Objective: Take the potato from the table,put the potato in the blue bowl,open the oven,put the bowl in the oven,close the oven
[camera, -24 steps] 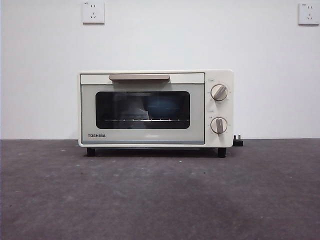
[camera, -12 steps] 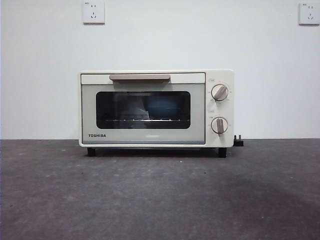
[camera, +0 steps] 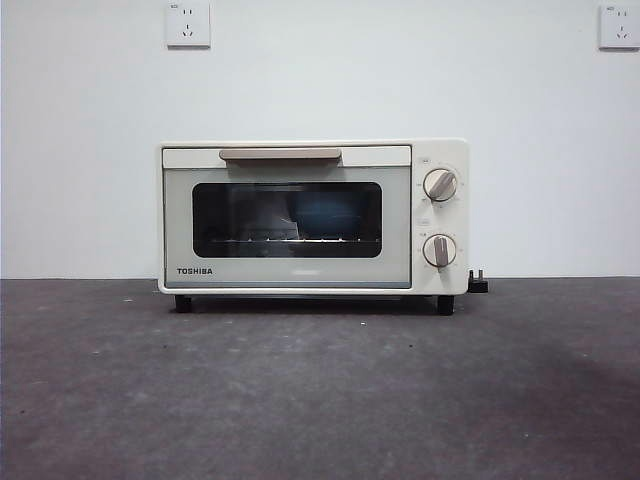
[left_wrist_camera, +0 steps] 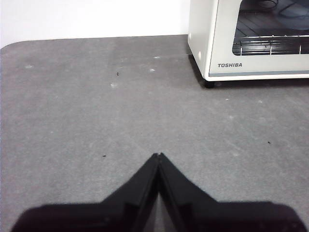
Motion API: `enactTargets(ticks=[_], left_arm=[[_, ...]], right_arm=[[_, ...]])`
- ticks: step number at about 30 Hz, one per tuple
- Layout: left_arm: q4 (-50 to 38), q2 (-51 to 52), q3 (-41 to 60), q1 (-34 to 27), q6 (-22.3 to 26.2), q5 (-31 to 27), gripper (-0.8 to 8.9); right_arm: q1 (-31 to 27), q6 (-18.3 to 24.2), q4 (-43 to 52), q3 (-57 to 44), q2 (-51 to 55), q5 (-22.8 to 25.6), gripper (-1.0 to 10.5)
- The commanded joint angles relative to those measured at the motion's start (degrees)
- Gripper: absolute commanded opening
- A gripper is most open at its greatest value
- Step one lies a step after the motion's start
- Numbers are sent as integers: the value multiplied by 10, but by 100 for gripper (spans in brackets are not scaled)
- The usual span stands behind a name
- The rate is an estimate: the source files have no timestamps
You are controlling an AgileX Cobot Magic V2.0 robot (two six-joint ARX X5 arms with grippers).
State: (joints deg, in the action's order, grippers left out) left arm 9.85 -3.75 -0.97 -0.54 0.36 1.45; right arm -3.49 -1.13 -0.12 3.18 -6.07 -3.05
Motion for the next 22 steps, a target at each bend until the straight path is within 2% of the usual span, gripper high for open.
enactTargets(ticks=[1, 11, 22], left_arm=[[-3, 0, 5, 0, -4, 0, -4], [-3, 0, 5, 0, -4, 0, -4], [-3, -2, 5, 0, -4, 0, -4]], right_arm=[[0, -3, -9, -24, 20, -7, 1], [0, 3, -106, -24, 56, 5, 1], [0, 3, -105, -24, 56, 16, 1]])
